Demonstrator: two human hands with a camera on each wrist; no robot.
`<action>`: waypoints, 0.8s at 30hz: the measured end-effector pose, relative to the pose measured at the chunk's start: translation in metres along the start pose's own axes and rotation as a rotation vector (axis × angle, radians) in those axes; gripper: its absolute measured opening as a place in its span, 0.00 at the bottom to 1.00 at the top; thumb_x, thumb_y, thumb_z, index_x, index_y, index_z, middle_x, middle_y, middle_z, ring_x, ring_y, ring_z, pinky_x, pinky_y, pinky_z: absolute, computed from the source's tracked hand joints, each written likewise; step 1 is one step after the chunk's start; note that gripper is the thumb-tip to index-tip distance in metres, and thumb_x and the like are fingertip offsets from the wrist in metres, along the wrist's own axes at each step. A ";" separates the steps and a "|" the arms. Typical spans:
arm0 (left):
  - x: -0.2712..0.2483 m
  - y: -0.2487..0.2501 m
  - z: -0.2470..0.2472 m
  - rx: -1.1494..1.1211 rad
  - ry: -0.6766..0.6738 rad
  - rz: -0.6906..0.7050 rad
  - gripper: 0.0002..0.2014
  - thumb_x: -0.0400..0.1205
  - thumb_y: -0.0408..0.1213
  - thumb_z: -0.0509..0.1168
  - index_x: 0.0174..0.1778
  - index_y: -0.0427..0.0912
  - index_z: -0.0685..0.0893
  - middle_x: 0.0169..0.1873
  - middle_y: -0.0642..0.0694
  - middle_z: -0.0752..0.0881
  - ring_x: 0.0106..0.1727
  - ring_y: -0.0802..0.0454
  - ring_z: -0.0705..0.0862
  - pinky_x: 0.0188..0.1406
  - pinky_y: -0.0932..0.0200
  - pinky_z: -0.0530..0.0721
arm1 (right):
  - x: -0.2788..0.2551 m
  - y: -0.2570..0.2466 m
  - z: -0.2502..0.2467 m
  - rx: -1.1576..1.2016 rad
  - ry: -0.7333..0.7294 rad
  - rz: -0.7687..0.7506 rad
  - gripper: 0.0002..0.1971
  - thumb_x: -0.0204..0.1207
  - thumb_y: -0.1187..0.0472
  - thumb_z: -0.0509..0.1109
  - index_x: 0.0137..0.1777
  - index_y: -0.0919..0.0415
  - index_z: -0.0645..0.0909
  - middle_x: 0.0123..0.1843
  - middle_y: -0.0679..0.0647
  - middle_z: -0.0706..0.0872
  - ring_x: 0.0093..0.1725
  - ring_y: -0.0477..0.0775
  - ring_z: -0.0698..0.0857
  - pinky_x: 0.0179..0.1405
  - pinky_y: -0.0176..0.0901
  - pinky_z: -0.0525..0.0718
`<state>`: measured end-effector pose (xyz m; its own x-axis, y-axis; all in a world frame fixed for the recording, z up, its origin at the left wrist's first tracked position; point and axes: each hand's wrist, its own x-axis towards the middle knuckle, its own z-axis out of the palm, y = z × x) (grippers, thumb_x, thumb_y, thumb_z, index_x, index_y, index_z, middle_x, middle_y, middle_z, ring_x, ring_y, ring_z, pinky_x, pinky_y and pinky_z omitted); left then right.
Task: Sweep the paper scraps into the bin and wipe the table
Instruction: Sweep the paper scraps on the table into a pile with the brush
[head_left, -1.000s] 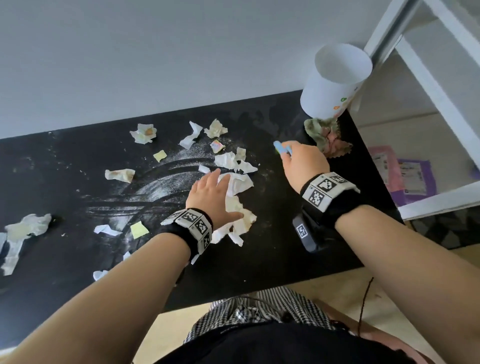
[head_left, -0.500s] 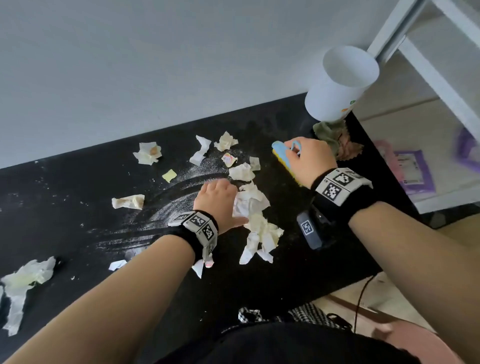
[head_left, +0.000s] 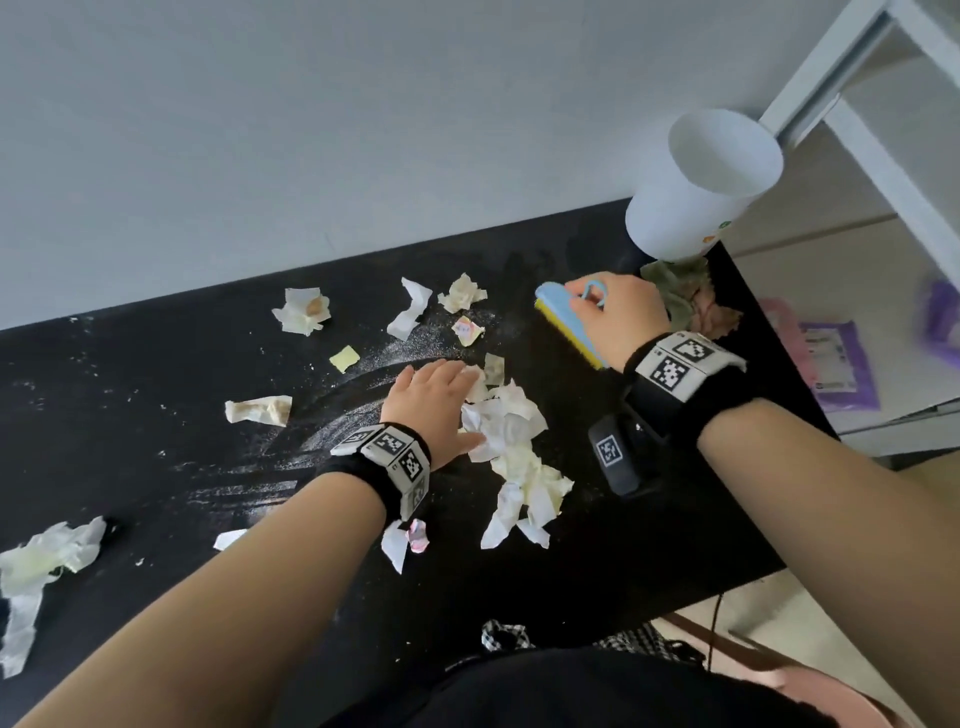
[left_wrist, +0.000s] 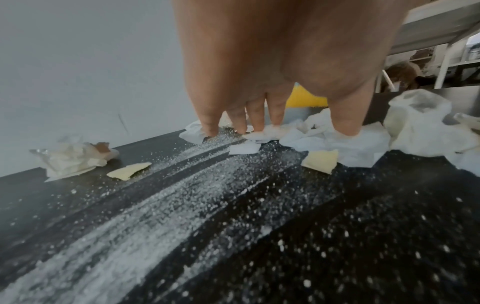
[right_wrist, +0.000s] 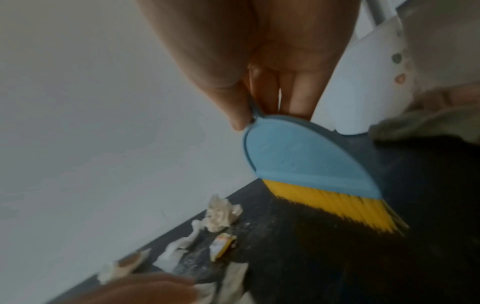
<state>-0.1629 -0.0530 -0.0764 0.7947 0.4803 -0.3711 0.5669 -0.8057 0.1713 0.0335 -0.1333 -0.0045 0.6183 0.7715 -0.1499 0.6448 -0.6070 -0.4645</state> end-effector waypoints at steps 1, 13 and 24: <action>0.000 0.001 -0.002 -0.009 0.031 -0.007 0.37 0.79 0.59 0.64 0.81 0.51 0.59 0.79 0.52 0.62 0.81 0.50 0.58 0.82 0.45 0.53 | 0.007 0.000 0.001 -0.028 -0.005 0.010 0.15 0.82 0.57 0.61 0.63 0.59 0.82 0.61 0.60 0.86 0.60 0.61 0.83 0.60 0.47 0.79; 0.028 -0.011 -0.025 -0.028 0.113 -0.267 0.42 0.80 0.56 0.64 0.83 0.41 0.51 0.82 0.42 0.52 0.83 0.43 0.50 0.82 0.48 0.51 | 0.034 -0.022 -0.012 0.007 -0.228 -0.272 0.13 0.81 0.57 0.63 0.59 0.59 0.85 0.59 0.54 0.88 0.58 0.52 0.84 0.58 0.38 0.76; 0.031 -0.028 -0.018 -0.126 -0.054 -0.382 0.44 0.79 0.58 0.65 0.84 0.43 0.49 0.83 0.43 0.51 0.83 0.44 0.54 0.80 0.45 0.58 | 0.111 -0.060 0.023 -0.098 -0.199 -0.316 0.15 0.83 0.60 0.60 0.66 0.62 0.79 0.62 0.61 0.85 0.61 0.61 0.82 0.56 0.44 0.78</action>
<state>-0.1504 -0.0092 -0.0757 0.5111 0.7154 -0.4764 0.8441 -0.5223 0.1213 0.0531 -0.0073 -0.0130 0.2890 0.9395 -0.1836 0.8356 -0.3412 -0.4305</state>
